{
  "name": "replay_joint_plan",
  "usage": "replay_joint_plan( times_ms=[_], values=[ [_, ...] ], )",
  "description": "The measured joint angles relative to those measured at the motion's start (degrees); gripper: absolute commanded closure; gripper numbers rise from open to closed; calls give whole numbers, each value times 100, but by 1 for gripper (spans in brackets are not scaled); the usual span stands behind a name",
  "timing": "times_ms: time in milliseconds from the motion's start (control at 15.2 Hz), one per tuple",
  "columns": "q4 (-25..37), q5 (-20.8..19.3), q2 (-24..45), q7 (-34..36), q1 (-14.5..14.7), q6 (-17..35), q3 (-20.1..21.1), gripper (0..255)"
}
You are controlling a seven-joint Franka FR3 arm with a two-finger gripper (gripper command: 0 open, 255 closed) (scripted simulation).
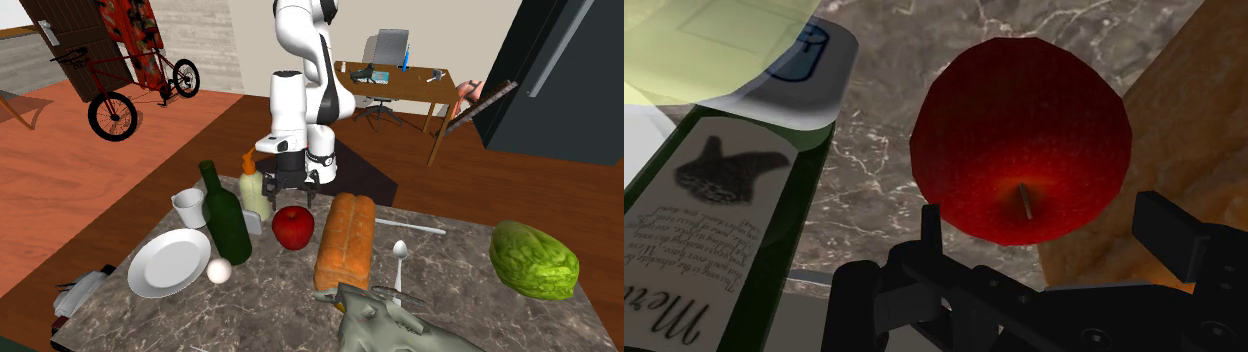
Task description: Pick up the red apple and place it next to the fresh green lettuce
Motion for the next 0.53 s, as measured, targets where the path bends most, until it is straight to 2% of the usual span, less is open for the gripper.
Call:
replay_joint_plan(
  times_ms=[264, 330, 528],
  values=[
    [-6, 0, 20, -4, 4, 28, -10, 0],
    [-6, 0, 20, -4, 4, 28, -10, 255],
    [17, -2, 6, -7, -4, 39, -14, 255]
  ],
)
